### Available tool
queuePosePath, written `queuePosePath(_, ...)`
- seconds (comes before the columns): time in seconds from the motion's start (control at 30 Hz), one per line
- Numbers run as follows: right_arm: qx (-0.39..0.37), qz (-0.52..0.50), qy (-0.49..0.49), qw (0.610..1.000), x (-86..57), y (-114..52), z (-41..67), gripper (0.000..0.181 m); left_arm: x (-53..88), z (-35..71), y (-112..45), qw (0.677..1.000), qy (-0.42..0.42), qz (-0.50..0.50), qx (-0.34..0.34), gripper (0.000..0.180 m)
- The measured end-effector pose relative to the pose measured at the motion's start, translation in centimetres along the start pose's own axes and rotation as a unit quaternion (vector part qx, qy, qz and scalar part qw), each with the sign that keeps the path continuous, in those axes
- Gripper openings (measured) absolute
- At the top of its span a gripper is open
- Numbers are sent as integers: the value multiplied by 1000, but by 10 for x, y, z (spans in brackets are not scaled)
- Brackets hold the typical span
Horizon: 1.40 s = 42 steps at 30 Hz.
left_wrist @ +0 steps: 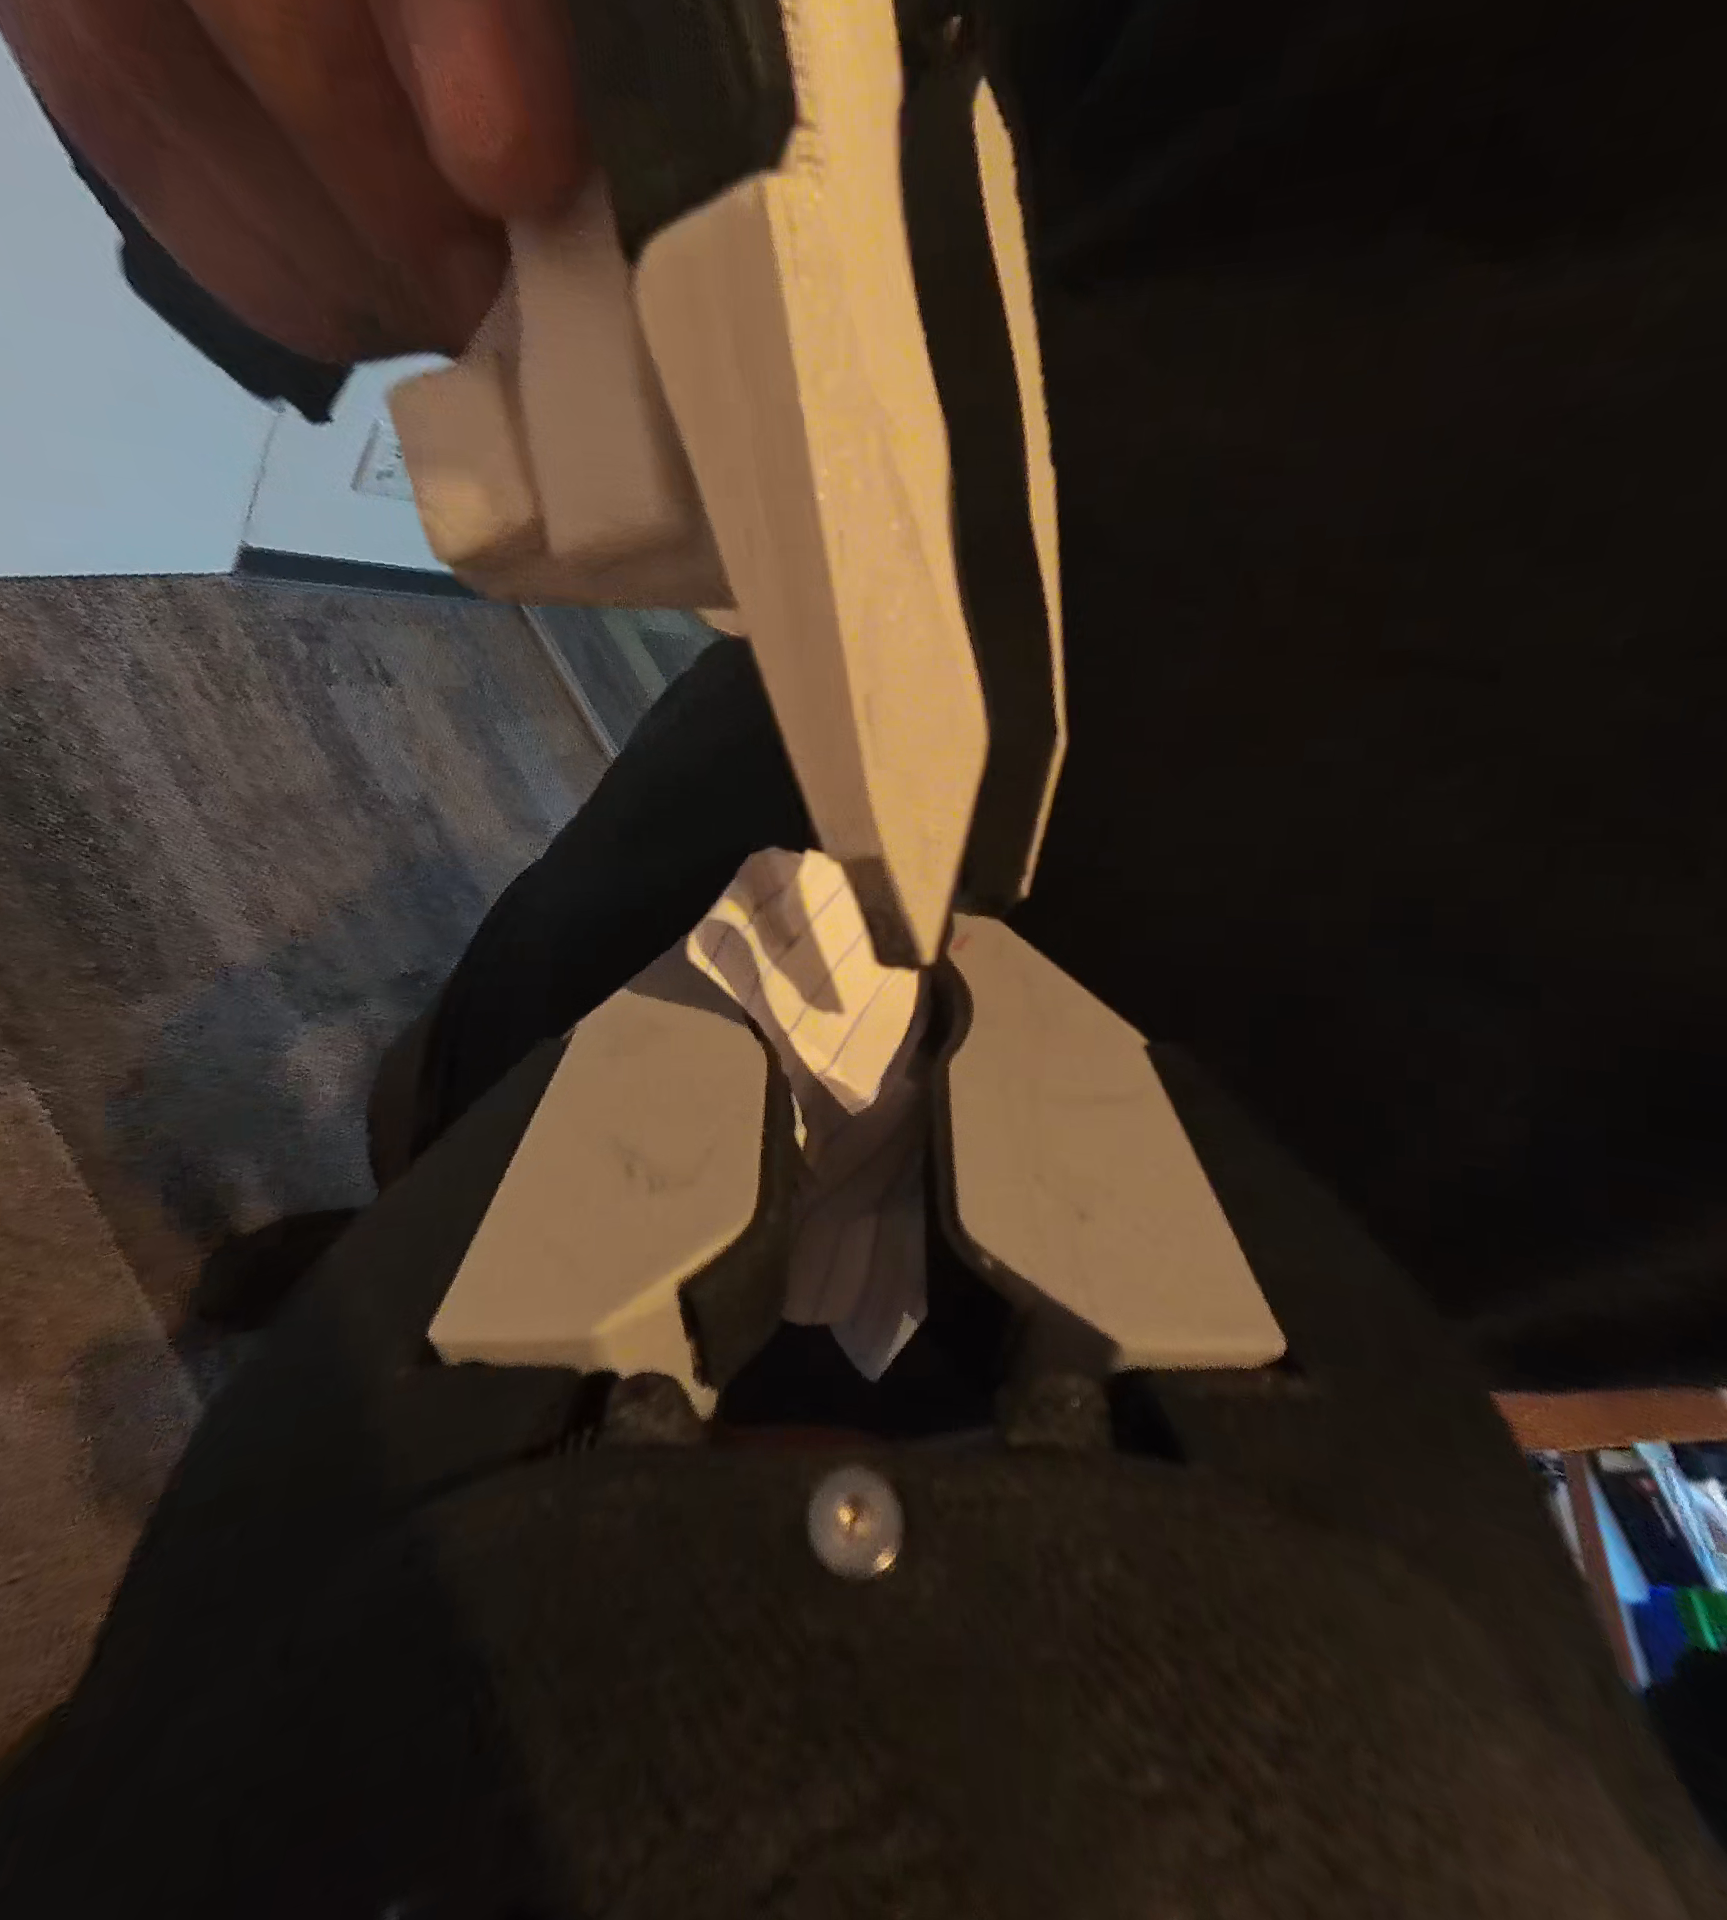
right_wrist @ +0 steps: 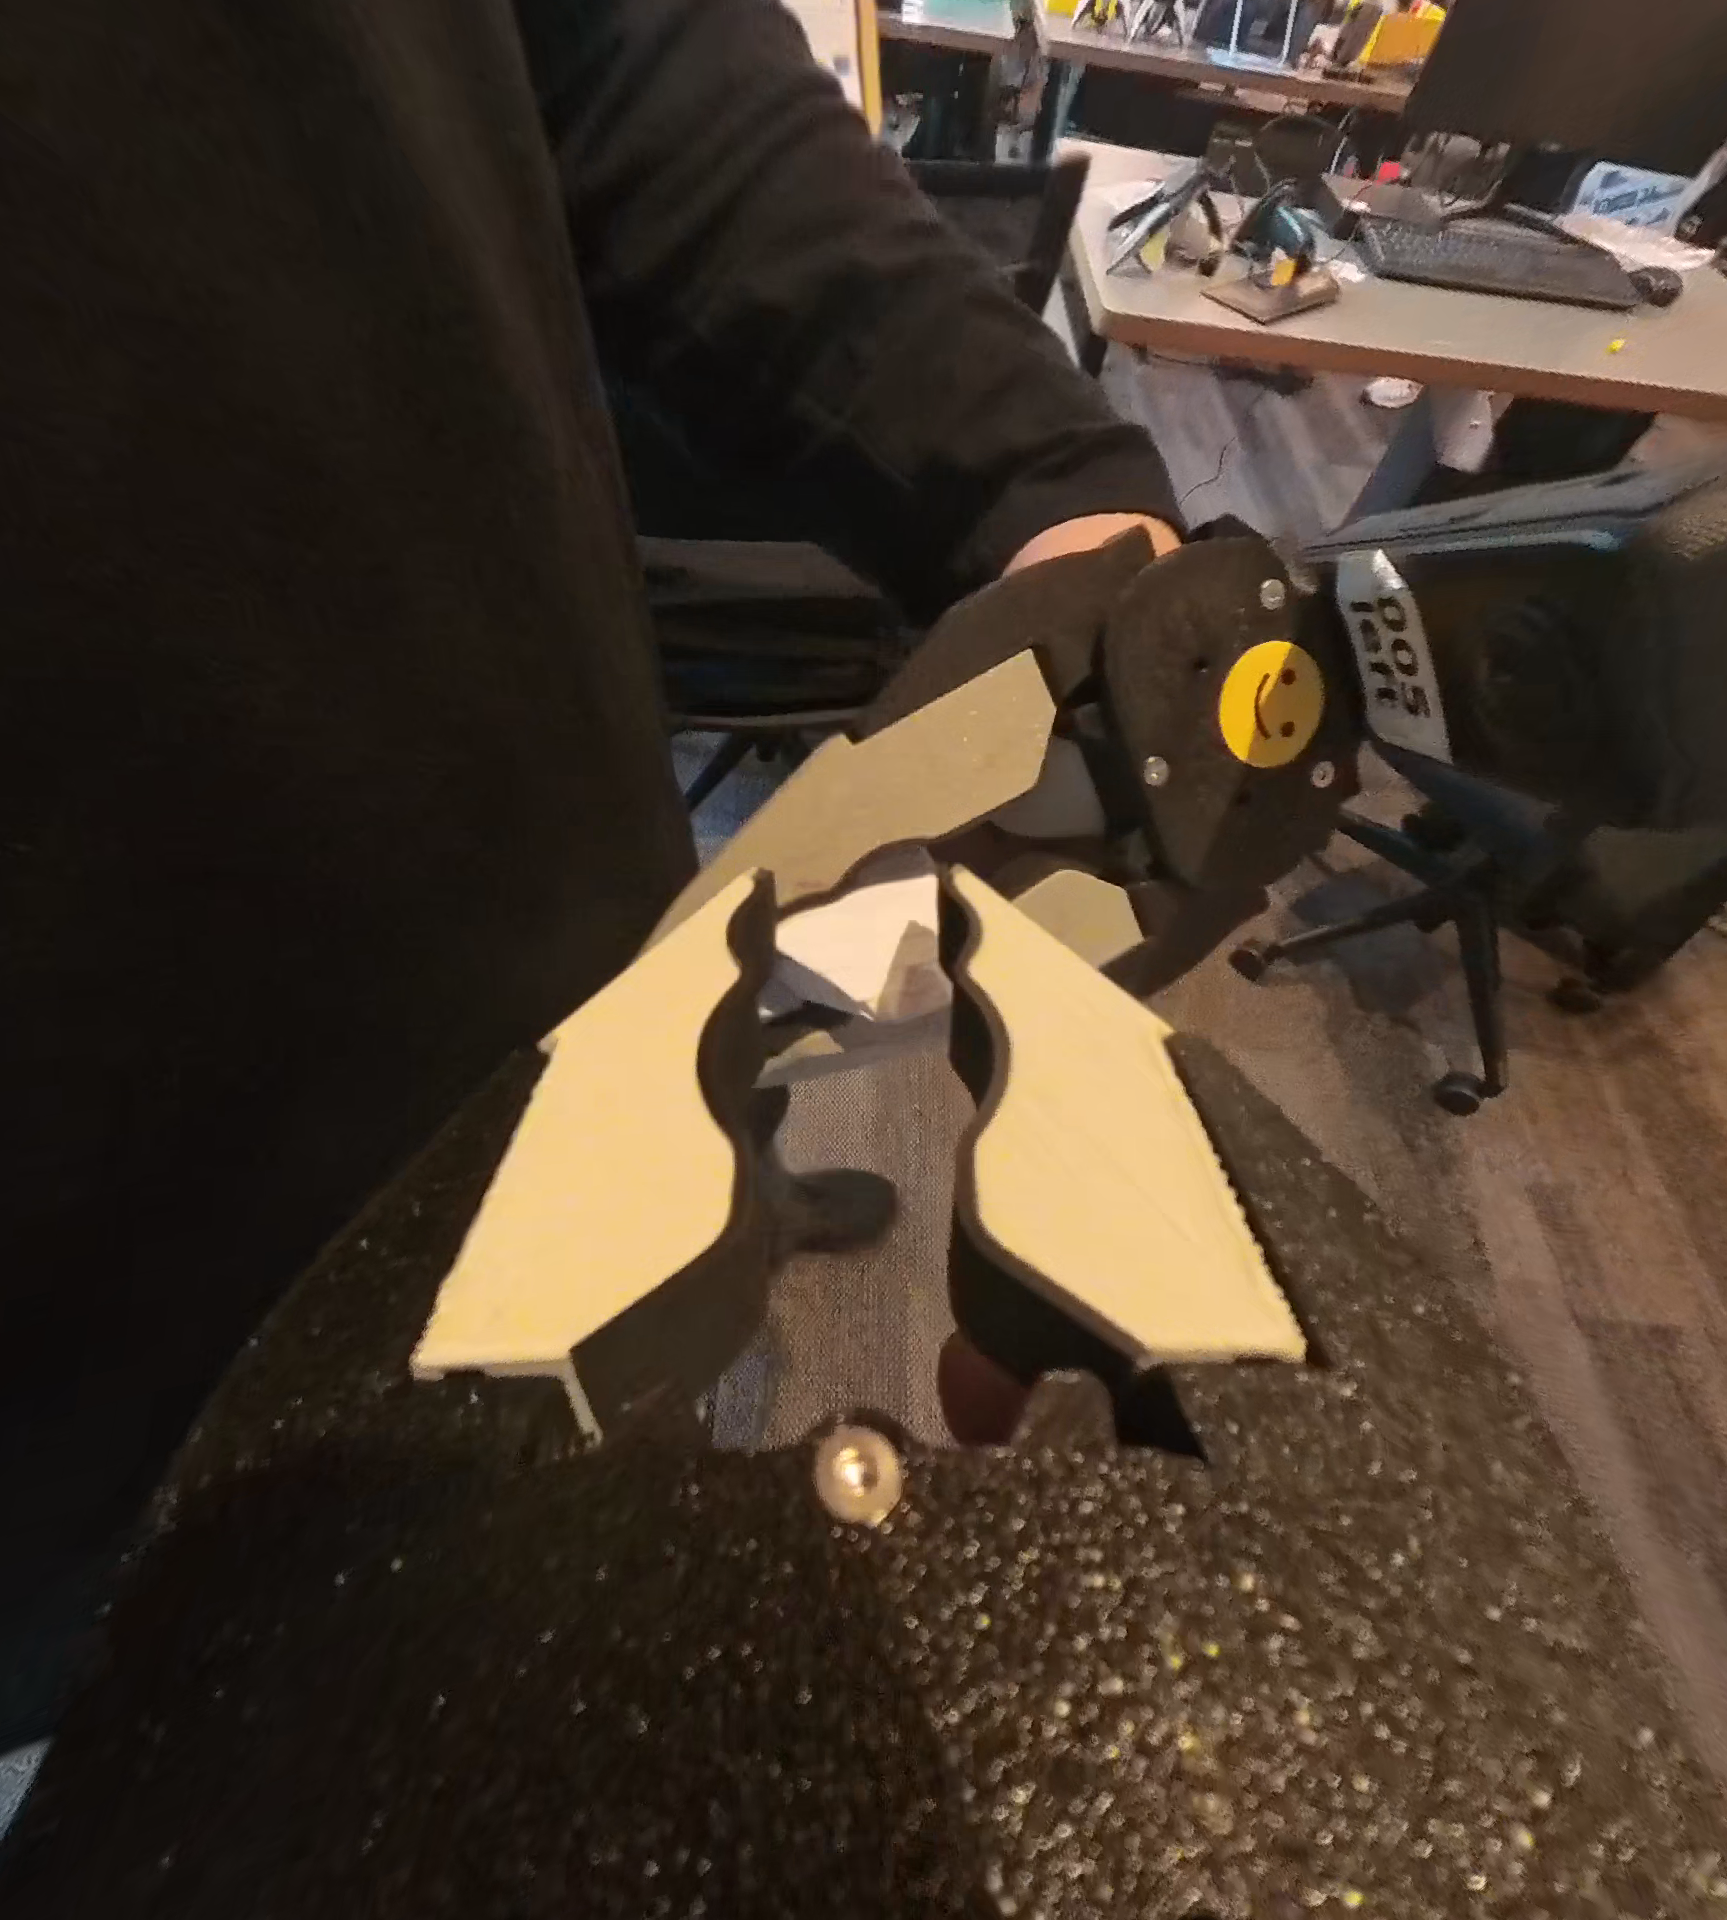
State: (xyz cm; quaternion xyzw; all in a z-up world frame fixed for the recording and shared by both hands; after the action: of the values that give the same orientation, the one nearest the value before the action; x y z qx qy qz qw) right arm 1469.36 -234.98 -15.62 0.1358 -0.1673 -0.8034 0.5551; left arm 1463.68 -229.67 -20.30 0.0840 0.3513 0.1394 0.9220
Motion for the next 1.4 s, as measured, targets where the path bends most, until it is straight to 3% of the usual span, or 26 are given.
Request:
queuePosePath(0.37, 66, -10, -105, 992, -227, -32, -19, 32, 139, 23, 199, 997, -53, -27, -40, 19)
queuePosePath(0.43, 47, -25, -115, 992, -270, -28, -8, 39, 149, 33, 241, 994, -85, -40, -52, 20)
queuePosePath(0.6, 10, -66, -143, 987, -379, -19, -5, 46, 198, 49, 328, 997, -64, -27, -43, 21)
queuePosePath(0.7, 9, -71, -123, 990, -436, -22, -22, 45, 236, 58, 366, 997, -72, -9, -40, 21)
queuePosePath(0.93, -7, -1, -87, 996, -593, -8, -81, 40, 365, 89, 467, 1000, -4, -18, 5, 20)
queuePosePath(1.07, -10, 26, -58, 998, -709, 31, -98, 37, 442, 148, 538, 998, 62, -18, -11, 20)
queuePosePath(1.2, 13, 56, -22, 998, -802, 76, -90, 36, 494, 206, 596, 999, 44, 10, -7, 21)
queuePosePath(1.33, 49, 72, 6, 996, -872, 95, -95, 27, 544, 229, 643, 998, 52, 20, -32, 20)
queuePosePath(1.4, 53, 77, 7, 996, -905, 101, -102, 14, 573, 237, 672, 997, 59, 16, -55, 21)
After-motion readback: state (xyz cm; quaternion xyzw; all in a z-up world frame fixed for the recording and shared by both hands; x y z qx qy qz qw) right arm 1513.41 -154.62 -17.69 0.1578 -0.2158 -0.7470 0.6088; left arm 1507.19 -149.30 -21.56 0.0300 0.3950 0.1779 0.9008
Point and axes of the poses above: each gripper's, where its closed fingertips meet, y back along the fingers, z out of its top, x = y × z across the jaws, the point moved 7 cm from there along y, back along the fingers, and after that the axes turned 4 degrees about -y, right-handed, at the moved point
